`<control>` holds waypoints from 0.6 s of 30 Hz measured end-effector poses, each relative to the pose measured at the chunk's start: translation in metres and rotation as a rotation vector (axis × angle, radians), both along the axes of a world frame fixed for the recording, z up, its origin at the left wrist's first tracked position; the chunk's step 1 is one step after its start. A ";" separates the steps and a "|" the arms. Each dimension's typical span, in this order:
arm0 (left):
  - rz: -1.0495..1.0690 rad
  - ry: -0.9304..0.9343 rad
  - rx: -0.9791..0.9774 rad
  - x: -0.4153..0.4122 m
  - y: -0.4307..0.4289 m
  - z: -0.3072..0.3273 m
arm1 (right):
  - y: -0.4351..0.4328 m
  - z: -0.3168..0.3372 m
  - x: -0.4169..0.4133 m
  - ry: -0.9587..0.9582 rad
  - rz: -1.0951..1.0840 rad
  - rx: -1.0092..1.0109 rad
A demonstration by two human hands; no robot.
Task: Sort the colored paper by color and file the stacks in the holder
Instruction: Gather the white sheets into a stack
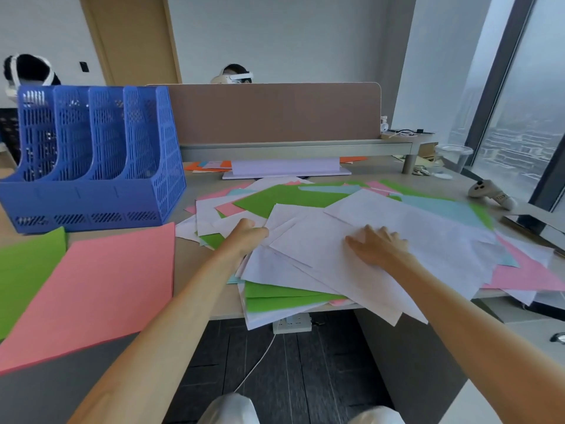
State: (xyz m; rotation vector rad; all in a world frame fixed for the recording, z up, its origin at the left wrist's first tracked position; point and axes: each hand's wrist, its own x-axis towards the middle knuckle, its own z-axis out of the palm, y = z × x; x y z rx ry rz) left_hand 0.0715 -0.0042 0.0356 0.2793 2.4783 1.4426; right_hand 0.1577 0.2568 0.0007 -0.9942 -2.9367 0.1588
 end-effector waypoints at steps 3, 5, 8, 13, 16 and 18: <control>0.032 -0.006 0.058 -0.003 -0.001 -0.002 | -0.010 0.010 -0.001 0.118 0.160 0.138; 0.028 -0.018 0.049 -0.005 -0.003 -0.004 | -0.008 0.014 0.001 0.219 0.196 0.137; -0.005 -0.021 -0.010 -0.003 -0.004 -0.008 | 0.008 0.013 0.008 0.112 0.083 0.012; -0.058 0.004 -0.050 0.007 0.005 -0.009 | 0.005 0.000 0.020 -0.082 0.068 -0.019; -0.045 0.036 -0.068 0.008 0.008 -0.013 | -0.009 0.015 0.025 -0.115 0.165 -0.045; -0.002 0.116 -0.143 0.008 0.006 -0.015 | -0.016 0.022 0.029 -0.164 0.241 -0.061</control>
